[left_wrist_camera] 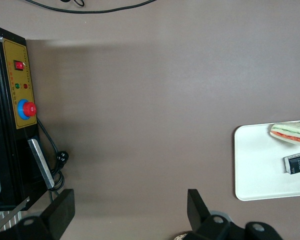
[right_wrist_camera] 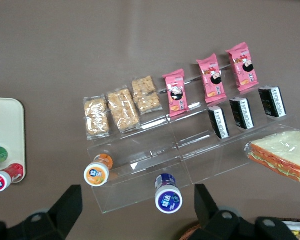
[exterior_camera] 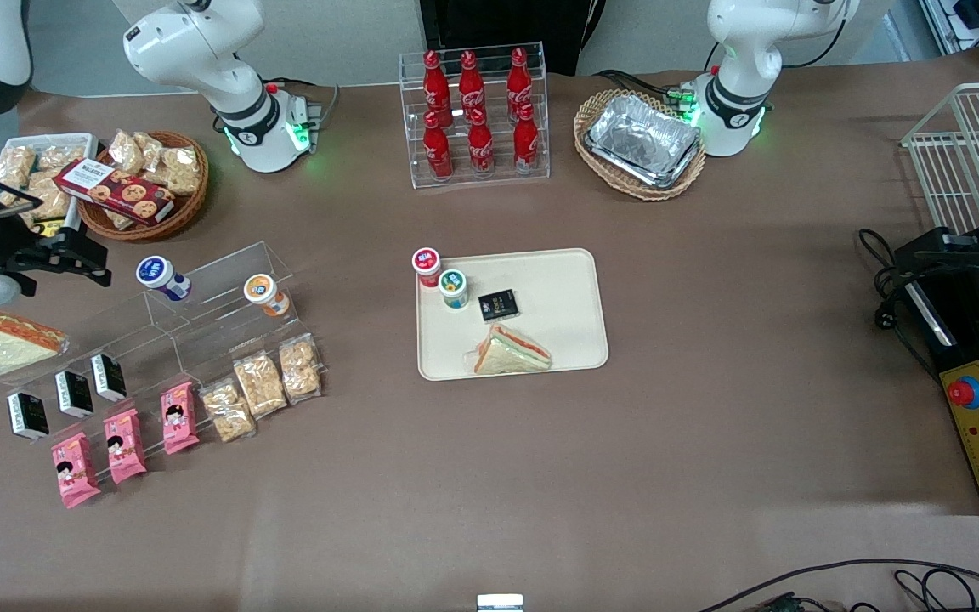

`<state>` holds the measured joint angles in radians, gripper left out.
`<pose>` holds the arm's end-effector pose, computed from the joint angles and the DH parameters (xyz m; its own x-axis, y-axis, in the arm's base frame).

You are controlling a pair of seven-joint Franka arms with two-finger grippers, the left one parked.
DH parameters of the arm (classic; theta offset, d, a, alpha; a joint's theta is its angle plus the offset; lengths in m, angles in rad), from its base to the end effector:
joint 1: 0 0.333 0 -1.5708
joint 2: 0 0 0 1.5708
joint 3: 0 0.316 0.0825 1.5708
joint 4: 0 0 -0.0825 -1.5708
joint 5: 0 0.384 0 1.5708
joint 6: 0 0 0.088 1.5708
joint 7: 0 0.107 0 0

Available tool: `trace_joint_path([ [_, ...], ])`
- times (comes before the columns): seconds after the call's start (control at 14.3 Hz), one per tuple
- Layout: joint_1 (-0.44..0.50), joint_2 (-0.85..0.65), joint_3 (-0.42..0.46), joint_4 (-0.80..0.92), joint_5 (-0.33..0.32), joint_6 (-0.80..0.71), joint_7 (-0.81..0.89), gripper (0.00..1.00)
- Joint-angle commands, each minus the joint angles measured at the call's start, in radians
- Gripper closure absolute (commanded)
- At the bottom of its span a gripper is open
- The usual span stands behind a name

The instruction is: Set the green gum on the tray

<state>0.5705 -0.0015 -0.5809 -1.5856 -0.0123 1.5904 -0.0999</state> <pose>0.5558 -0.0073 0.6199 0.9960 0.0896 0.0049 0.0895 -0.9959 0.0120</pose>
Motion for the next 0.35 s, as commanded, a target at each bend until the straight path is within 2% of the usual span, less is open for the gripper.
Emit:
trace_joint_path([
  [0.0,-0.176,-0.009,0.145,-0.005,0.025,-0.017,-0.076,0.00],
  [0.28,-0.271,0.001,0.222,-0.005,0.025,-0.009,-0.086,0.00],
])
